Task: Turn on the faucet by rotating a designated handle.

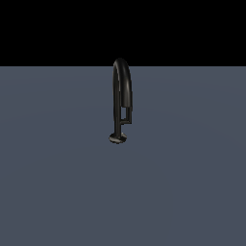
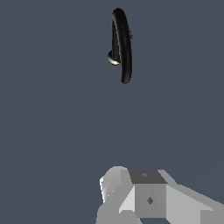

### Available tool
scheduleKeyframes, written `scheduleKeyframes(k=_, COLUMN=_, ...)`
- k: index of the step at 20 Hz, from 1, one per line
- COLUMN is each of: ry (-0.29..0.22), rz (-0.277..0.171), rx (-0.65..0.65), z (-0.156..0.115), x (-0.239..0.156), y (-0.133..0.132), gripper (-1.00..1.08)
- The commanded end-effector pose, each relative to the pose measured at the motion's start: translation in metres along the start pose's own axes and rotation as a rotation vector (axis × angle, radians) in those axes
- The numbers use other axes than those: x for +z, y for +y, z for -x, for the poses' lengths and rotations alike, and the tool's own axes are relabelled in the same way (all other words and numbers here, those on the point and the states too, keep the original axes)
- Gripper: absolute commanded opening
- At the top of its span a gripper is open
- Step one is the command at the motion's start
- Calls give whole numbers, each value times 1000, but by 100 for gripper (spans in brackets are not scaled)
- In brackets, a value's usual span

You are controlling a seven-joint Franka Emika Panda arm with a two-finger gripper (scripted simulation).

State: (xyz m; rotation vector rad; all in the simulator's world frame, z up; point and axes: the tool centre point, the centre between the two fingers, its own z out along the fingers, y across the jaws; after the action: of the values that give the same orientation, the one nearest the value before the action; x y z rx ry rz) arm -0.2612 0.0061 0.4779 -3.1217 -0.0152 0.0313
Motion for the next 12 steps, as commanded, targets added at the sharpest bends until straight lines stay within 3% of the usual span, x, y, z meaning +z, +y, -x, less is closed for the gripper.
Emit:
scheduleKeyframes(k=1, ry=0, rz=0, rx=0, z=0, x=0, y=0, gripper=-100)
scheduleKeyframes(k=12, ry=-39, rz=-32, rx=34, z=-16, x=2, y=-2, gripper=-100)
